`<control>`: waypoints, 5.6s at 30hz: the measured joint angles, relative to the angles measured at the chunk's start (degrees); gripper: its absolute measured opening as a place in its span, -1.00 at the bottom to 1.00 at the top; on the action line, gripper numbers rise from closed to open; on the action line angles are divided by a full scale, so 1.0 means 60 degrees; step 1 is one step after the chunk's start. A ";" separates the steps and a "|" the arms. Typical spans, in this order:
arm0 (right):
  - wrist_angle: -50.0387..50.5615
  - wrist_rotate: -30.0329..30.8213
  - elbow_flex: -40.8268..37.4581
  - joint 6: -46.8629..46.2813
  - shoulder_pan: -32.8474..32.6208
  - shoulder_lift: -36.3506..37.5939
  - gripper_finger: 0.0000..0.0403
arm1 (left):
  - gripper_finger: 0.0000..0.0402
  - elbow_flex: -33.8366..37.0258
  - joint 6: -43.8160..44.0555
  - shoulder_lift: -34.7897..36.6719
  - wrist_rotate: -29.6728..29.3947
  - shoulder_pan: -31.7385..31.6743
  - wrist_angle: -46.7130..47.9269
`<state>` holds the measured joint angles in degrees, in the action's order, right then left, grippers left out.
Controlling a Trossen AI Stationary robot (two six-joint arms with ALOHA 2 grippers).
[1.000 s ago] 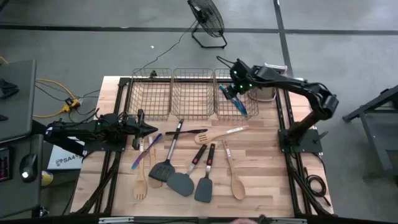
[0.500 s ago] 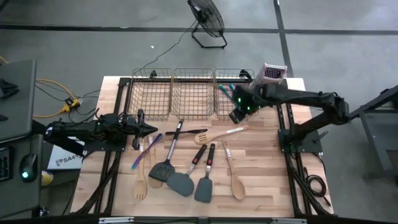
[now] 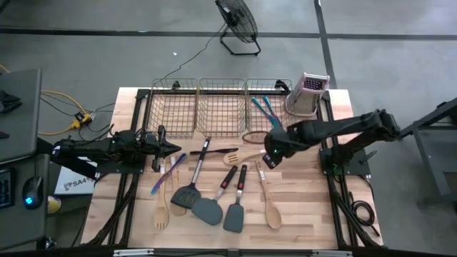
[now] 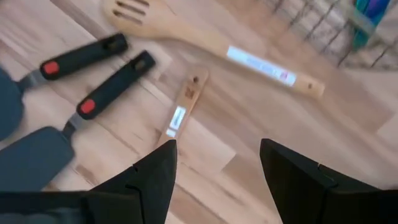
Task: Pick & Place Kitchen Items
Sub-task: Put the brown serving spoon into the middle wire basket
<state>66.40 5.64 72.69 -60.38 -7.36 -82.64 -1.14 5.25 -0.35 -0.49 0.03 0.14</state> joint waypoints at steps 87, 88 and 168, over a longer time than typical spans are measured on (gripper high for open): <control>-0.3542 -0.1165 -0.0920 -0.5323 -0.2066 -0.4259 -0.67 | -0.98 0.0002 0.0001 -0.0002 0.0000 0.0000 0.0004; -0.3528 -0.1033 -0.0925 -0.5301 -0.2064 -0.4195 -0.67 | -0.98 0.0001 0.0001 -0.0002 0.0002 -0.0002 0.0004; -0.7613 -0.1213 0.3916 0.7260 0.5452 -0.5372 -0.67 | -0.98 0.0002 -0.0002 -0.0002 -0.0025 0.0000 0.0004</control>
<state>20.72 -1.64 96.18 -16.82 25.35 -114.87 -1.13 5.24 -0.36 -0.64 0.03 0.16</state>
